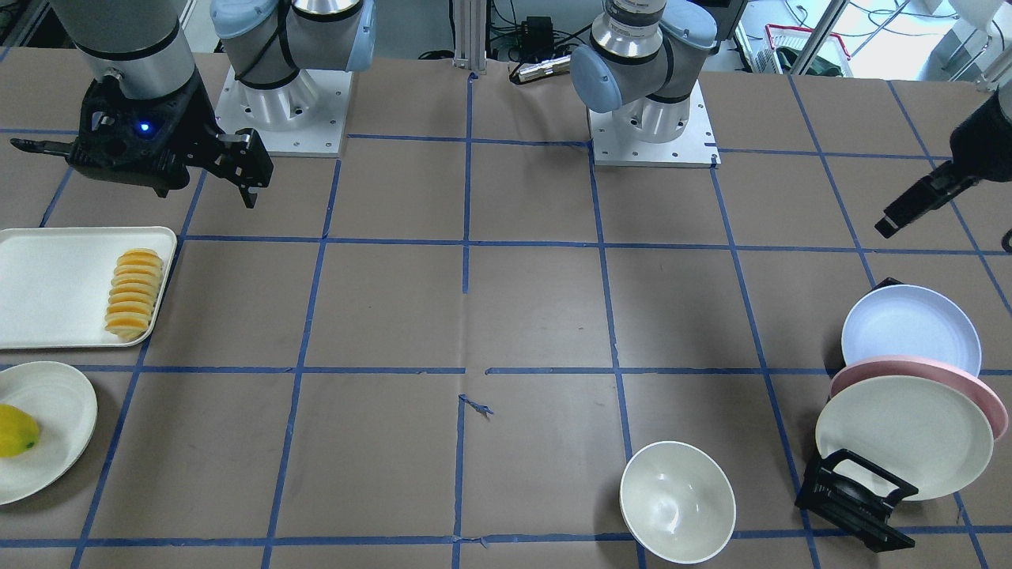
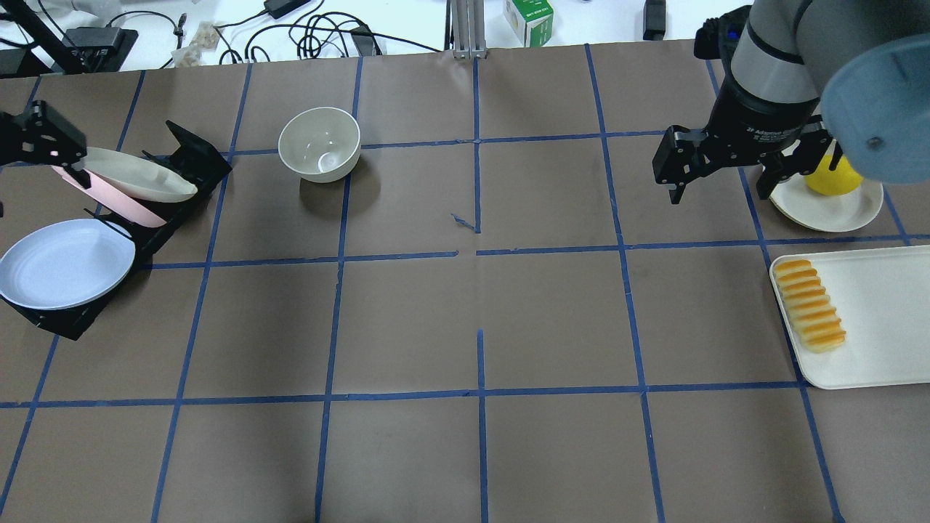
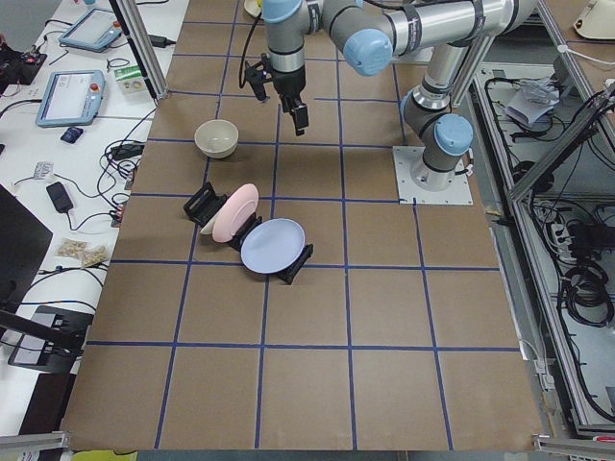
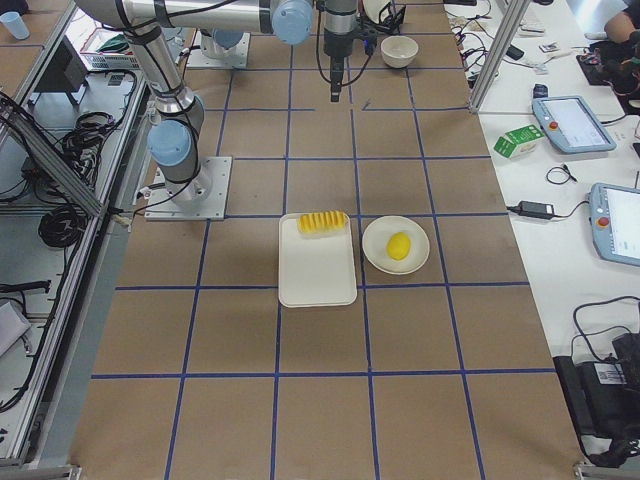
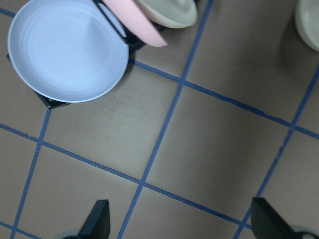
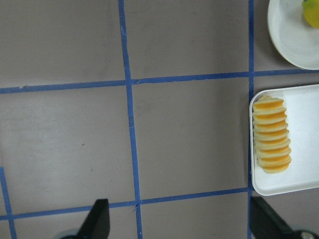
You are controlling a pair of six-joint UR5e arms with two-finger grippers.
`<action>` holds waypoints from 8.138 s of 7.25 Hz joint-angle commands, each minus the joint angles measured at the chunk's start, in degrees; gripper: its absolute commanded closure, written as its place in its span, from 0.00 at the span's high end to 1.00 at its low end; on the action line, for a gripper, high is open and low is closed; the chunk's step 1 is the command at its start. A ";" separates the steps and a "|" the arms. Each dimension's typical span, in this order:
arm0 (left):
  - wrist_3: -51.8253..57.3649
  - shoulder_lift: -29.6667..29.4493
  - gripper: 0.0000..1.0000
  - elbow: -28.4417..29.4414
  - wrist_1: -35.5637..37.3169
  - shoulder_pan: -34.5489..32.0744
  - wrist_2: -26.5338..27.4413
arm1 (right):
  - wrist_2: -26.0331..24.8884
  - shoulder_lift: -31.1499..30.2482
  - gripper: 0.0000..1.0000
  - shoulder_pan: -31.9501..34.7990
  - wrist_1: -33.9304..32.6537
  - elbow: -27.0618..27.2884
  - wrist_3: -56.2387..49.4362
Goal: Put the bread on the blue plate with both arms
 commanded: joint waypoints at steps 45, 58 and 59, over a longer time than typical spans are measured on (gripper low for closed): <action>-20.85 -16.52 0.99 -24.06 48.37 -41.77 -21.46 | 9.89 14.64 0.00 3.29 -22.87 6.33 7.37; 1.69 2.47 1.00 5.80 -3.35 -33.68 -5.90 | 10.68 25.99 1.00 24.95 -33.94 5.98 27.35; 1.75 2.20 1.00 6.43 -5.00 -33.25 -6.25 | 10.60 25.46 1.00 24.60 -33.86 5.90 27.43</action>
